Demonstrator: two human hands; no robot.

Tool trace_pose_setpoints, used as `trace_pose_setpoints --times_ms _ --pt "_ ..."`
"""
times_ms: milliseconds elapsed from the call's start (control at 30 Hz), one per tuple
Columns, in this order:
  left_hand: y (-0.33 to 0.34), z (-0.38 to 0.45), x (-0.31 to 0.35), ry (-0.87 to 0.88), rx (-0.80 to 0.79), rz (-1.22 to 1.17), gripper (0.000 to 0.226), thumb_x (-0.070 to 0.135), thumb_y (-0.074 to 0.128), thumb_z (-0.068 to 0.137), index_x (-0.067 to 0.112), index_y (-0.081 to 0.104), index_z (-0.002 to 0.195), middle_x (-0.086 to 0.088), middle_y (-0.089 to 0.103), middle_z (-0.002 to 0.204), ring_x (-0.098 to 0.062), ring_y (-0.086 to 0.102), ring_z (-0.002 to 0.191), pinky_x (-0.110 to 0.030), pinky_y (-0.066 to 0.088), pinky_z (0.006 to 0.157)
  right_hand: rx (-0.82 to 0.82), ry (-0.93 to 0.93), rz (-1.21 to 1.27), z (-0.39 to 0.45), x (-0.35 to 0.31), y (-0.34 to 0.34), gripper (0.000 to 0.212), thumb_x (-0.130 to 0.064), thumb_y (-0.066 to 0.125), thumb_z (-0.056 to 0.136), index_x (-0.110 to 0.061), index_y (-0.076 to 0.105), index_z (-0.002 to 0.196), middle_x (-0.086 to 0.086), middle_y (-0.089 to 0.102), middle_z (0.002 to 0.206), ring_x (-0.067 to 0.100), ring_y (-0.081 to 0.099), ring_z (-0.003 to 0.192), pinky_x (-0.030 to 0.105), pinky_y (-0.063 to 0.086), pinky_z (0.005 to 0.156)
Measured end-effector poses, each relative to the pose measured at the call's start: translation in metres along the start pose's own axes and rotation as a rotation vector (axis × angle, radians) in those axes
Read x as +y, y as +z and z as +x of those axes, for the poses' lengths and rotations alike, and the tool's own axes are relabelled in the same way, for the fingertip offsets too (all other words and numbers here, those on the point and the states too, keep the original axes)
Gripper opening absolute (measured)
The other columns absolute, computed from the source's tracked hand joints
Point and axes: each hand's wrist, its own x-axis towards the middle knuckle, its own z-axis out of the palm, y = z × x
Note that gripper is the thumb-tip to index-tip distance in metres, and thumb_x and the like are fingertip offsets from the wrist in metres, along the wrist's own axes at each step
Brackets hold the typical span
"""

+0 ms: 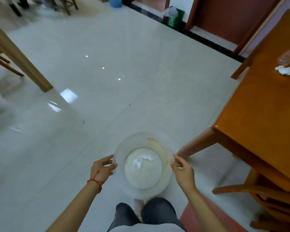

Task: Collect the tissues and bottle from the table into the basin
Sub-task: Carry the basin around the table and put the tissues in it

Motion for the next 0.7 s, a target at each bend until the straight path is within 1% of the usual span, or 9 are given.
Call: trace_pose_setpoints --times_ms 100,200,333,467,533,600,700 --pt "0.003 0.024 0.015 -0.004 0.001 -0.008 0.042 0.003 0.066 0.078 0.006 0.059 0.119 -0.013 0.063 0.098 -0.031 0.059 0.094 -0.041 0.053 0.081 -0.007 0.005 0.009 0.027 -0.012 0.006 0.036 -0.01 0.061 0.085 -0.01 0.057 0.121 0.003 0.061 0.1 0.016 0.055 0.089 0.018 0.04 0.071" --pt "0.009 0.054 0.036 -0.002 -0.008 0.0 0.042 0.003 0.066 0.077 0.007 0.06 0.118 -0.012 0.064 0.095 -0.033 0.06 0.095 -0.039 0.054 0.079 -0.01 0.008 0.026 0.061 -0.024 0.01 0.036 -0.011 0.06 0.085 -0.011 0.056 0.121 0.003 0.061 0.1 0.015 0.055 0.089 0.016 0.041 0.07" --pt "0.02 0.095 0.076 -0.004 -0.017 0.016 0.043 0.002 0.067 0.077 0.006 0.06 0.119 -0.014 0.064 0.097 -0.032 0.06 0.093 -0.042 0.055 0.082 0.002 0.019 0.046 0.106 -0.047 0.012 0.036 -0.011 0.06 0.085 -0.011 0.056 0.121 0.001 0.061 0.098 0.015 0.056 0.09 0.025 0.044 0.08" --pt "0.035 0.134 0.121 0.016 -0.039 0.038 0.043 0.003 0.066 0.078 0.007 0.058 0.12 -0.012 0.063 0.098 -0.031 0.059 0.094 -0.04 0.054 0.081 0.045 0.028 0.094 0.149 -0.073 0.009 0.035 -0.01 0.06 0.085 -0.01 0.056 0.12 0.001 0.062 0.098 0.016 0.056 0.09 0.028 0.046 0.083" --pt "0.043 0.151 0.142 0.031 -0.058 0.059 0.044 0.004 0.066 0.078 0.007 0.057 0.121 -0.012 0.062 0.101 -0.03 0.059 0.095 -0.042 0.053 0.083 0.078 0.032 0.105 0.169 -0.084 0.006 0.034 -0.009 0.06 0.085 -0.01 0.057 0.119 0.002 0.062 0.098 0.017 0.057 0.09 0.031 0.048 0.085" --pt "0.052 0.167 0.162 0.045 -0.083 0.079 0.044 0.005 0.066 0.078 0.007 0.057 0.122 -0.011 0.061 0.102 -0.03 0.058 0.095 -0.044 0.053 0.085 0.114 0.04 0.118 0.184 -0.092 0.003 0.035 -0.01 0.06 0.085 -0.01 0.057 0.119 0.003 0.062 0.097 0.018 0.058 0.091 0.03 0.047 0.084" --pt "0.062 0.195 0.19 0.063 -0.135 0.092 0.044 0.005 0.067 0.078 0.007 0.058 0.121 -0.011 0.063 0.1 -0.031 0.059 0.094 -0.043 0.053 0.082 0.174 0.055 0.133 0.207 -0.103 0.002 0.035 -0.011 0.062 0.084 -0.01 0.058 0.119 0.003 0.063 0.096 0.019 0.059 0.09 0.028 0.045 0.082"
